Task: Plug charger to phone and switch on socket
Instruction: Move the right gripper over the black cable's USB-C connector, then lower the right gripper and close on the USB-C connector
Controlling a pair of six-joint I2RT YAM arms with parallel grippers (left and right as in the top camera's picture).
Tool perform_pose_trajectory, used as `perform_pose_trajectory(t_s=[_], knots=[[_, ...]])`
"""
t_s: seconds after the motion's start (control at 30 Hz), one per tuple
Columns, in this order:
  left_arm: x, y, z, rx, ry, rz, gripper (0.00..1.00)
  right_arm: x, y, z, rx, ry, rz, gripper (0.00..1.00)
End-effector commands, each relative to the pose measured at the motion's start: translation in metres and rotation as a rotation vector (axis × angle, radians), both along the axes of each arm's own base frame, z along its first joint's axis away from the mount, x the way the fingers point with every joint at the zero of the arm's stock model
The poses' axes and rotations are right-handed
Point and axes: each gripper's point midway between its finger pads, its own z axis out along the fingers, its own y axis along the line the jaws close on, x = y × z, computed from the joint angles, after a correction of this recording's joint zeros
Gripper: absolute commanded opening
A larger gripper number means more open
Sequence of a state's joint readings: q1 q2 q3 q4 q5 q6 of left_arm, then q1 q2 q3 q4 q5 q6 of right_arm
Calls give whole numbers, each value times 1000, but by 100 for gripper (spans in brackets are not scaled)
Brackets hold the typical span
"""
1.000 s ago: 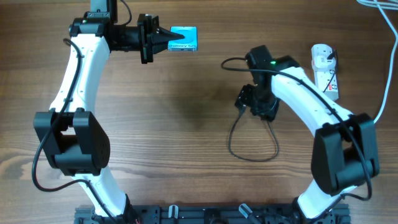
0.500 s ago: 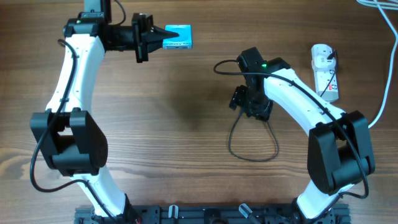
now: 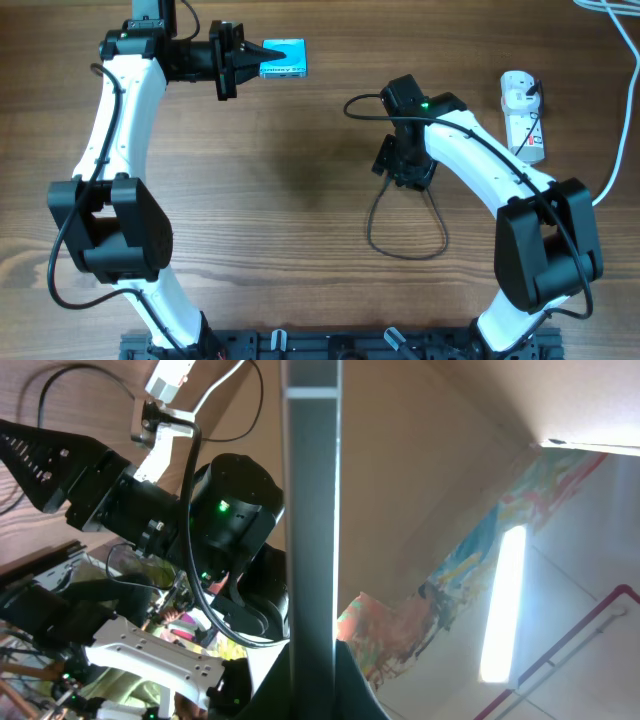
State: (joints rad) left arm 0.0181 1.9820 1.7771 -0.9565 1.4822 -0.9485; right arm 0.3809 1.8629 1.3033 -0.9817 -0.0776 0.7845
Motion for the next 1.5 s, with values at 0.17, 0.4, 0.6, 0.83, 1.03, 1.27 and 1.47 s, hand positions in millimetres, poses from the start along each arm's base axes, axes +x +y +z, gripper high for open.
perform_pose_trajectory(t_s=[0.17,0.4,0.6,0.83,1.03,1.27,1.47], knots=[[-5,1,15,-25,-30,-9,4,-6,-1,-36,-50,79,-33,53],[-5,1,15,-25,-29,-9,4,-8,-1,-47,-63,107,-39,52],[-5,1,15,-25,-30,-9,4,-14,-3,-53,-68,118,-42,49],[-5,1,15,-25,-30,-9,4,-20,-1,-66,-41,118,-67,45],[-5,1,15,-25,-29,-9,4,-15,-2,-66,-48,95,-65,40],[-5,1,15,-25,-30,-9,4,-15,-2,-66,-46,97,-67,36],[-5,1,15,-25,-30,-9,4,-15,-1,-66,-42,97,-76,36]])
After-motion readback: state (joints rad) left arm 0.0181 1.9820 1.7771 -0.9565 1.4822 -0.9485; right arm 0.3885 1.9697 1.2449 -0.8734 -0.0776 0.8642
